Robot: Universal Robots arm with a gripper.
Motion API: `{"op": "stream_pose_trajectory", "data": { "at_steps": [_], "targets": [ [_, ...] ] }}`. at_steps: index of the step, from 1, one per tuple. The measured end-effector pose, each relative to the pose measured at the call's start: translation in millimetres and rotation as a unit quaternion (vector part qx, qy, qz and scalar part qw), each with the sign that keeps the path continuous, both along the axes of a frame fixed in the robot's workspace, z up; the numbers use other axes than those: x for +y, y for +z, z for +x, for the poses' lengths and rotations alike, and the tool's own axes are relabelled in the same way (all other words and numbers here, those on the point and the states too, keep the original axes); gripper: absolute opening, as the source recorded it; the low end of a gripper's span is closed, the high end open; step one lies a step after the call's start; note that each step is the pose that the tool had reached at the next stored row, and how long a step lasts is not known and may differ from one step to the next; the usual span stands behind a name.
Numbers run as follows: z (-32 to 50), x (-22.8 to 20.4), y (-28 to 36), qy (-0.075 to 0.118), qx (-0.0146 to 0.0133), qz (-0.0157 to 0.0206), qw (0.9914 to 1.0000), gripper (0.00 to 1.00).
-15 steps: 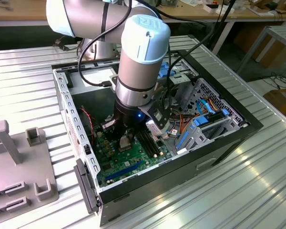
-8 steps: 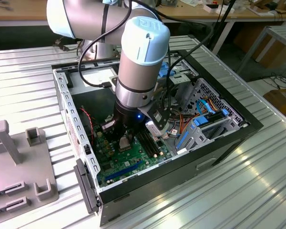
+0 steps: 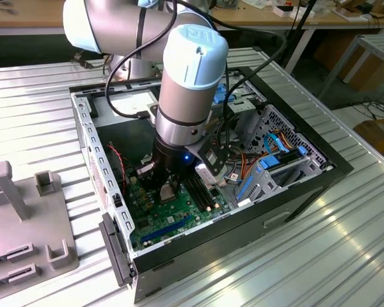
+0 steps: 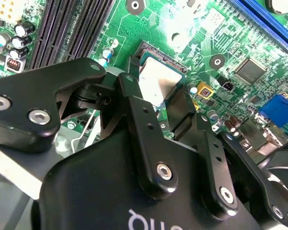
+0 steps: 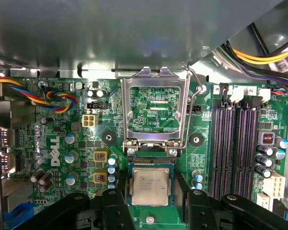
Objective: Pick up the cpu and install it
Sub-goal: 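Place the cpu into insertion slot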
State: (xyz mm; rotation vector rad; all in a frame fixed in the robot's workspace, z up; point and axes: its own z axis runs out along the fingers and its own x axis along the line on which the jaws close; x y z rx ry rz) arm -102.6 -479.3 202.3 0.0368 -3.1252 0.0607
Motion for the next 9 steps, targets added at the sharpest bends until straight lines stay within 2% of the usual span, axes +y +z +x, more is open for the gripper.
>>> {"op": "stream_pose_trajectory", "data": {
  "at_steps": [9],
  "targets": [
    [1.0,-0.3,-1.0,-0.008,0.0008,0.0002,0.99997,0.47]
  ]
}}
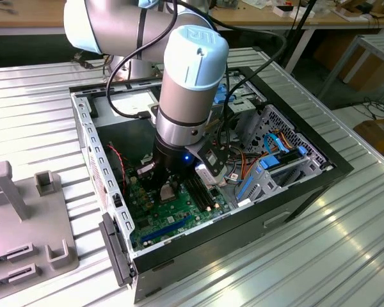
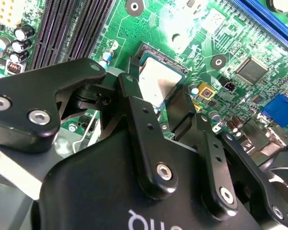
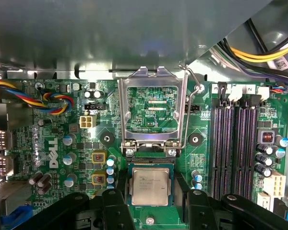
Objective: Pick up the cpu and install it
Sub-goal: 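Place the cpu into insertion slot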
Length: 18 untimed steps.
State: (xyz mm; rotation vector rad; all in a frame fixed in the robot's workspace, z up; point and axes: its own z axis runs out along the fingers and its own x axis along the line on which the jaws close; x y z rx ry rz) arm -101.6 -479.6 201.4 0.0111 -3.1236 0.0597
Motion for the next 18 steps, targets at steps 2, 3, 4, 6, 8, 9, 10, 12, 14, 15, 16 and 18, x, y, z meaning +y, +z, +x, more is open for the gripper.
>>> {"op": "stream_pose_trajectory", "data": {
  "at_steps": [2,3,4,6,8,9,10,12,14,15,16,18],
  "targets": [
    [-0.1,-0.5,-0.1,-0.001,0.0002,-0.0001,1.0,0.47],
    [-0.1,-0.6,-0.1,-0.001,0.0003,-0.0001,1.0,0.47],
    [-0.1,-0.7,-0.1,-0.001,0.0003,-0.0002,1.0,0.47],
    [1.0,-0.7,-0.3,-0.001,0.0005,-0.0001,1.0,0.47],
    [1.1,-0.7,-0.5,-0.001,0.0005,-0.0002,1.0,0.47],
    [1.2,-0.7,-0.7,-0.001,0.0005,-0.0002,1.0,0.47],
    [1.2,-0.7,-0.8,-0.001,0.0005,-0.0002,1.0,0.47],
    [1.2,-0.7,-1.0,-0.001,0.0005,-0.0002,1.0,0.47],
    [1.2,-0.7,-1.7,-0.001,0.0005,-0.0001,1.0,0.47],
    [1.2,-0.7,-2.0,-0.001,0.0005,-0.0002,1.0,0.47],
    [1.2,-0.8,-2.5,-0.001,0.0005,-0.0003,1.0,0.47],
    [1.2,-0.8,-2.8,-0.001,0.0006,-0.0003,1.0,0.47]
  ]
}}
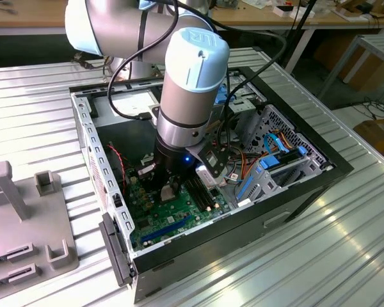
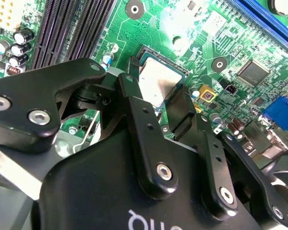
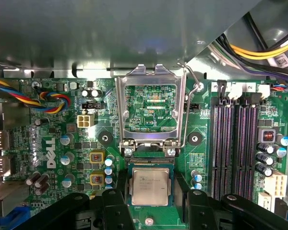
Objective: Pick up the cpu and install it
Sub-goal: 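Place the cpu into insertion slot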
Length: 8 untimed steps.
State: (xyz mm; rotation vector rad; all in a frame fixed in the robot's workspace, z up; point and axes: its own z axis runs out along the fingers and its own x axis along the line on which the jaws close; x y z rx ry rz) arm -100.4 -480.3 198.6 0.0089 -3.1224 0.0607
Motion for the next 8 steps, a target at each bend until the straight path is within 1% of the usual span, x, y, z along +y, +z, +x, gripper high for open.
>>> {"op": "stream_pose_trajectory", "data": {
  "at_steps": [8],
  "targets": [
    [0.0,0.0,-0.3,0.0,-0.0001,0.0001,1.0,0.47]
  ]
}}
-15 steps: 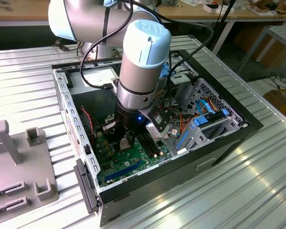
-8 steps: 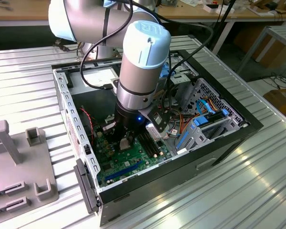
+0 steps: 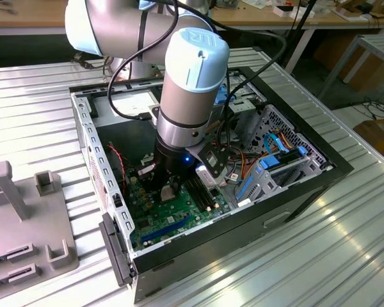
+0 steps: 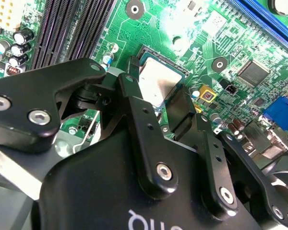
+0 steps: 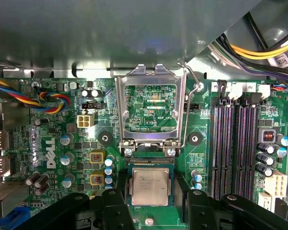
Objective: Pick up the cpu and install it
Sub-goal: 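Place the cpu into insertion slot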
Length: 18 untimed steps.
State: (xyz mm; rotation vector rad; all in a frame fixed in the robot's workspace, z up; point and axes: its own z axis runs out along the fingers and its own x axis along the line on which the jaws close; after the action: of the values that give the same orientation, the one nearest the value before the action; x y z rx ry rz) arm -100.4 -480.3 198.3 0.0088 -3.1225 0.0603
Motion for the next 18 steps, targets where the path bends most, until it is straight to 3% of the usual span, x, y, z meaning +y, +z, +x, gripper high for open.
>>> {"op": "stream_pose_trajectory", "data": {
  "at_steps": [18],
  "targets": [
    [-0.3,0.2,1.0,0.001,-0.0009,0.0004,1.0,0.47]
  ]
}}
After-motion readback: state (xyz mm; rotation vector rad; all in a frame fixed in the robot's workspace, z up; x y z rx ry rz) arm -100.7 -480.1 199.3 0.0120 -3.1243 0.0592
